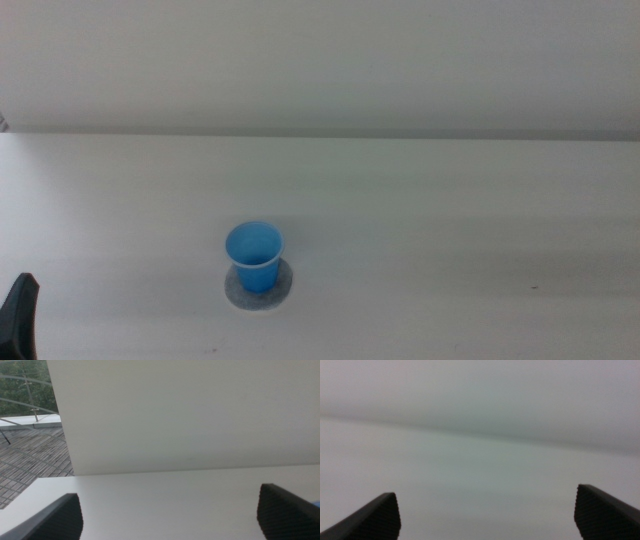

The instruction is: Place an empty cup on a cup mat.

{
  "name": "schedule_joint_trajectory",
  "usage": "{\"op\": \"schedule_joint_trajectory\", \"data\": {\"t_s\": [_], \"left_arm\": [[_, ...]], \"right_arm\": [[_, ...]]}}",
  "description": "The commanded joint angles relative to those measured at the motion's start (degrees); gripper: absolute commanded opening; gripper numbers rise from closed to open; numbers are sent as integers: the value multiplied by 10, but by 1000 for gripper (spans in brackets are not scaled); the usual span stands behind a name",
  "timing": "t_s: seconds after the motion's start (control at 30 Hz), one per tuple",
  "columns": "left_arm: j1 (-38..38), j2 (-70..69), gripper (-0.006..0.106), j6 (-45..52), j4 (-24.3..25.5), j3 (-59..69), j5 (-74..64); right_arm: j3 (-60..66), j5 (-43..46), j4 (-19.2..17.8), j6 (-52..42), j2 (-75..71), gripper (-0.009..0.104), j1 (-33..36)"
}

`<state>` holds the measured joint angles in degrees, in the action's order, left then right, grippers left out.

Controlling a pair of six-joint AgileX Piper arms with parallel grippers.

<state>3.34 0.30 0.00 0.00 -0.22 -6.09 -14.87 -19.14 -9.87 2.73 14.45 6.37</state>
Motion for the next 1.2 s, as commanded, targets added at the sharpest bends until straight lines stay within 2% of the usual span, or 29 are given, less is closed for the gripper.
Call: {"op": "schedule_joint_trajectory", "data": {"t_s": [0.0, 0.13, 0.2, 0.63, 0.73, 0.8, 0.9, 1.17], "left_arm": [[-5, -23, 94, 0, 0, 24, 7], [-5, -23, 94, 0, 0, 24, 7], [-5, -23, 94, 0, 0, 24, 7], [-5, -23, 94, 0, 0, 24, 7], [-5, -23, 94, 0, 0, 24, 7], [-5, -23, 94, 0, 0, 24, 7], [-5, -23, 94, 0, 0, 24, 7], [-5, -23, 94, 0, 0, 24, 7]], "right_arm": [[27, 60, 25, -49, -44, 93, -12], [55, 94, 84, -72, -103, 93, -12], [61, 94, 102, -71, -121, 93, -12], [78, 100, 99, -60, -139, 93, -20], [105, 96, 73, 18, -150, 93, -49], [129, 98, 70, 51, -165, 93, -64], [163, 120, 49, 52, -165, 93, -69], [171, 118, 40, 37, -165, 93, -69]]}}
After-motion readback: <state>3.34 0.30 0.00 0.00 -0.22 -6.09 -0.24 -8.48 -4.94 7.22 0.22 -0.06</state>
